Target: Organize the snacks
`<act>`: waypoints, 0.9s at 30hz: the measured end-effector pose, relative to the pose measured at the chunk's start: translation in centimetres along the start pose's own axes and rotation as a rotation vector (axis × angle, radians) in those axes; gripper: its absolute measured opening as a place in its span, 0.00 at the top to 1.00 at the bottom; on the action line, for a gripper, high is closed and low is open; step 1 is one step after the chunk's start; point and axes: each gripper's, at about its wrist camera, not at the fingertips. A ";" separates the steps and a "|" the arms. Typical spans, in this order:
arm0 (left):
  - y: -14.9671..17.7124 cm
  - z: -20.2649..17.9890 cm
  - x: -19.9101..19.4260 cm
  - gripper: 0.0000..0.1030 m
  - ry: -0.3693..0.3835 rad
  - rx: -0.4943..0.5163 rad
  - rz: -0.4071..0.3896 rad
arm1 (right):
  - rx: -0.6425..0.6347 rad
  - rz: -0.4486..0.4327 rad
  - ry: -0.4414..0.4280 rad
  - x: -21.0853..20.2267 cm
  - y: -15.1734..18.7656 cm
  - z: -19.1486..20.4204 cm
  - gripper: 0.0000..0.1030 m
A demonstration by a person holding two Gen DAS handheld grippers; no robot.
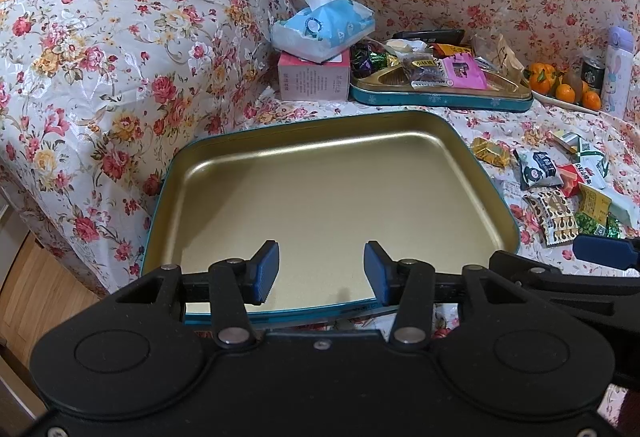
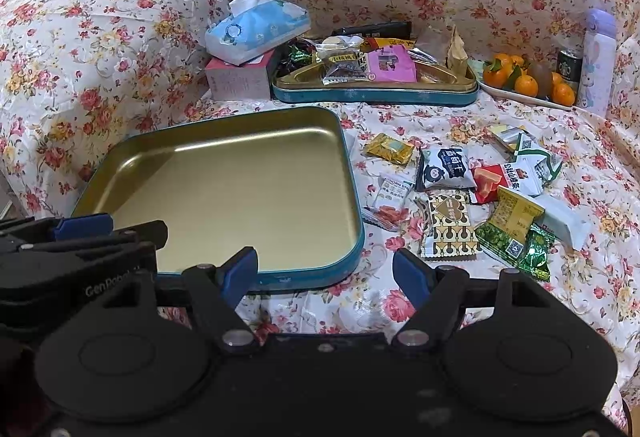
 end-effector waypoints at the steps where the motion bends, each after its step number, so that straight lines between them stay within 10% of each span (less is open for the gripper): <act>1: 0.0 0.0 0.0 0.47 0.000 -0.002 -0.001 | -0.001 0.001 0.000 0.0 0.0 0.0 0.24; 21: 1.1 -1.4 -1.1 0.47 0.016 0.039 -0.143 | 0.036 -0.142 0.104 -3.5 1.1 -6.0 0.25; 27: 1.8 -2.4 -1.5 0.47 0.043 0.034 -0.182 | 0.129 -0.089 0.169 -4.0 2.9 -10.5 0.45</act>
Point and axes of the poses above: each gripper's, at about its wrist camera, not at the fingertips, and x roughly the way its jaws point, z to its left, y to its underside, and after that the axes turned 11 degrees about -y, right-handed
